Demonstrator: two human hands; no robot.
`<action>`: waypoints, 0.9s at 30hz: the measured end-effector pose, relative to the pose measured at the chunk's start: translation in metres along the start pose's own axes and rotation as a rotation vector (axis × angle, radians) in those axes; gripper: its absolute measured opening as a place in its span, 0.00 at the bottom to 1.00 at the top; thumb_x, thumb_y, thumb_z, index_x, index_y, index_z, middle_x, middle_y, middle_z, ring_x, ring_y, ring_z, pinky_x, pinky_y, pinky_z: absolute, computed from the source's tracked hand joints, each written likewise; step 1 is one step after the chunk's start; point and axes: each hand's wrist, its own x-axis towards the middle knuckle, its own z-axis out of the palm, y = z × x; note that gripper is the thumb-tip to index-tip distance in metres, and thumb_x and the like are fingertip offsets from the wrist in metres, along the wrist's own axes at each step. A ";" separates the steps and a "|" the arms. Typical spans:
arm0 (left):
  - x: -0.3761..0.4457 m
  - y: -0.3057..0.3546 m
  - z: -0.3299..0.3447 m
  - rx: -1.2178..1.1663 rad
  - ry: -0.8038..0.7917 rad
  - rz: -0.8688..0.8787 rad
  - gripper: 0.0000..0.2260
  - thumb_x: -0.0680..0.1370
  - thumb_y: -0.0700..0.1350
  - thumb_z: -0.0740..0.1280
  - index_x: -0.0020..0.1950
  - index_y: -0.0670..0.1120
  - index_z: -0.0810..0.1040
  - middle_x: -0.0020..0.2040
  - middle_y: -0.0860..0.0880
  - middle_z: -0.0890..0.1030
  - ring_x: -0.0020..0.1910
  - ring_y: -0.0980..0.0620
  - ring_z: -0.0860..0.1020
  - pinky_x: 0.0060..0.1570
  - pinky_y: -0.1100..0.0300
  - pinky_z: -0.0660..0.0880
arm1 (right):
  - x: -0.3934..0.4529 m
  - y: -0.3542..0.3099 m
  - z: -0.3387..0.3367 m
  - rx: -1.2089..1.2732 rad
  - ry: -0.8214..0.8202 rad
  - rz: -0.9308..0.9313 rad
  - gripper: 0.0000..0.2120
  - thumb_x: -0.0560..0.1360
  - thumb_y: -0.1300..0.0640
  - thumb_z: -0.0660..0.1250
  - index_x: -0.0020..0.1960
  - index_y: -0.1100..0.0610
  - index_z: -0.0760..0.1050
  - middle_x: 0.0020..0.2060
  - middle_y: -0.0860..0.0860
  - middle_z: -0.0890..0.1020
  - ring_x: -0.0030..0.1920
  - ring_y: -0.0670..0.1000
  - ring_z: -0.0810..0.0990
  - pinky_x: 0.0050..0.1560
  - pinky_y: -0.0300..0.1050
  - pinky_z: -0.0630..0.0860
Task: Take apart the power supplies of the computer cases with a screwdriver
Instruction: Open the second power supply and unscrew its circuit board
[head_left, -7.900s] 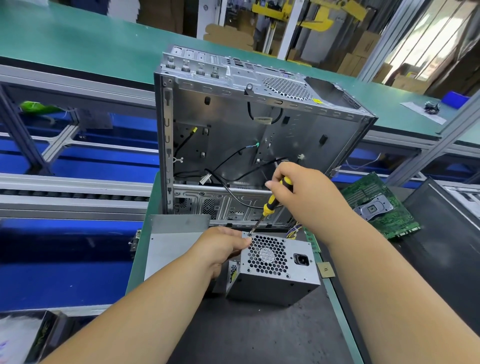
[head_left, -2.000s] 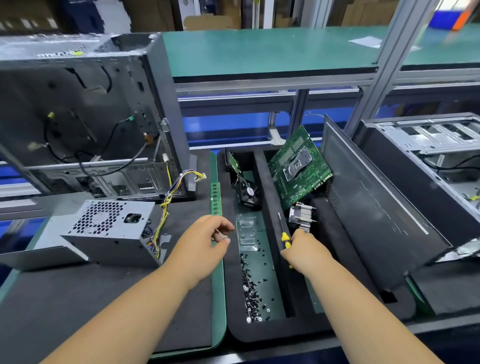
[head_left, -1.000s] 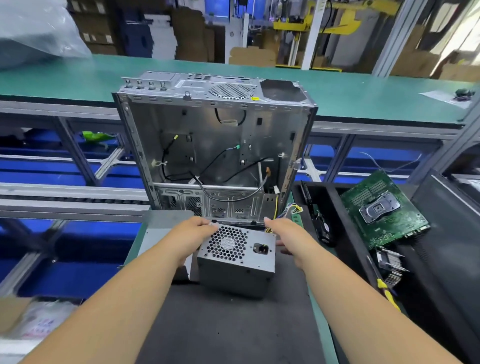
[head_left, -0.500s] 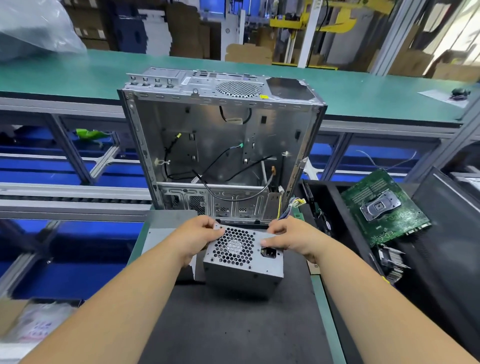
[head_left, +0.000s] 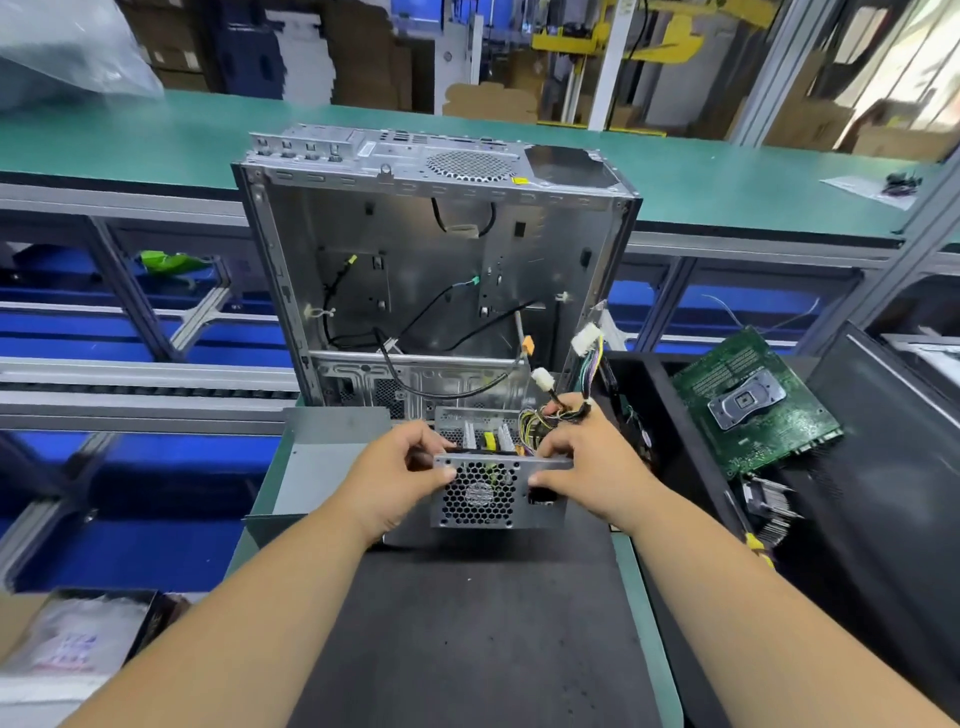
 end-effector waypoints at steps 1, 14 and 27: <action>-0.002 -0.004 0.000 0.036 -0.022 0.011 0.16 0.72 0.35 0.76 0.36 0.53 0.75 0.50 0.54 0.83 0.44 0.52 0.78 0.49 0.60 0.77 | -0.003 0.002 0.003 -0.016 -0.024 0.001 0.09 0.67 0.52 0.81 0.40 0.49 0.81 0.66 0.49 0.64 0.65 0.45 0.68 0.65 0.36 0.64; -0.022 -0.017 0.005 0.663 -0.290 0.128 0.18 0.68 0.42 0.79 0.38 0.57 0.70 0.45 0.58 0.74 0.44 0.53 0.76 0.49 0.56 0.76 | -0.013 0.004 0.000 0.210 -0.047 0.307 0.16 0.79 0.54 0.69 0.64 0.40 0.75 0.63 0.44 0.75 0.49 0.52 0.81 0.47 0.44 0.78; -0.021 -0.010 -0.001 0.789 -0.184 0.179 0.05 0.77 0.49 0.71 0.51 0.57 0.80 0.47 0.60 0.74 0.50 0.54 0.77 0.55 0.57 0.74 | -0.019 -0.006 0.047 0.154 -0.197 0.244 0.05 0.74 0.57 0.74 0.44 0.47 0.82 0.38 0.42 0.81 0.35 0.38 0.75 0.34 0.28 0.69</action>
